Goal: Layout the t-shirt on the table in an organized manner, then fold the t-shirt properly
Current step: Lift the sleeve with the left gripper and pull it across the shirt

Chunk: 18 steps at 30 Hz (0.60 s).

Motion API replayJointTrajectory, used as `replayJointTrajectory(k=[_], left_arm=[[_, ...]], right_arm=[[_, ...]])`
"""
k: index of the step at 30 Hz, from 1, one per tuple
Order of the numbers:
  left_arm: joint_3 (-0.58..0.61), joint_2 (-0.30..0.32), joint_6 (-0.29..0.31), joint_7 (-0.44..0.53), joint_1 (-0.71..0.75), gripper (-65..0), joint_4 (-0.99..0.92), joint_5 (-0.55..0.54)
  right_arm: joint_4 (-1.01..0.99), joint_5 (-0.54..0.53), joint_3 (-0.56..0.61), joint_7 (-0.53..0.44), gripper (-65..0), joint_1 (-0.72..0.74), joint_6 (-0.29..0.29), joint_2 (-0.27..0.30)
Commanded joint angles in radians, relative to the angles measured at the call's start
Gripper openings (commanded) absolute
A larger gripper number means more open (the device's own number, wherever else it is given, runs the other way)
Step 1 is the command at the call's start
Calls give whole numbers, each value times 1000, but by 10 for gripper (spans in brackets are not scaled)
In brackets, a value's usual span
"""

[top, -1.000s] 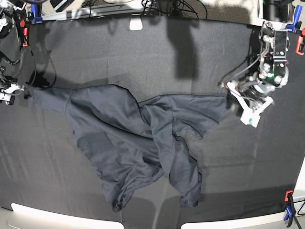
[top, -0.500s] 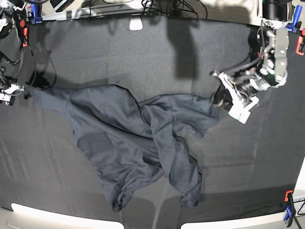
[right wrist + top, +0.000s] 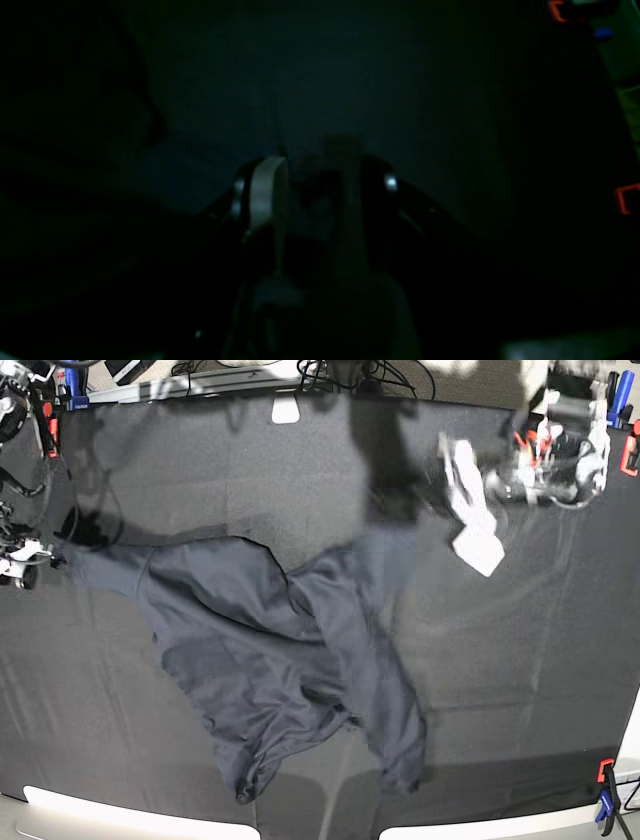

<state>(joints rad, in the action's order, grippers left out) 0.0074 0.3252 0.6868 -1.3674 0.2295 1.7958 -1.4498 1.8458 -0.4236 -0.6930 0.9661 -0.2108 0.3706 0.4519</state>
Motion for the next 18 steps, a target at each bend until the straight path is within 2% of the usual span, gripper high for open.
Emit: replayJointTrajectory(k=[1,8,10,13,18], left_arm=[[27,5,11,-29,-5,-650,46,-34],[360,2,11,-29,-5,-650,184,-34],[435,-21,11,-29,-10,-650,187,-34],[439,-47,11,-27,-46,-650,187,-30],[438,-78,11,108,-89,-650,187,159]], right_arm=[[14,-11,-7,-24,-412,9,-2,24],[14,-11,-7,-17,-412,8,-2,24],[14,-11,-7,-15,-412,8,-2,24],[13,-10,-7,-3,-412,8,-2,24],[12,-26,-7,3,-412,8,-1,24]])
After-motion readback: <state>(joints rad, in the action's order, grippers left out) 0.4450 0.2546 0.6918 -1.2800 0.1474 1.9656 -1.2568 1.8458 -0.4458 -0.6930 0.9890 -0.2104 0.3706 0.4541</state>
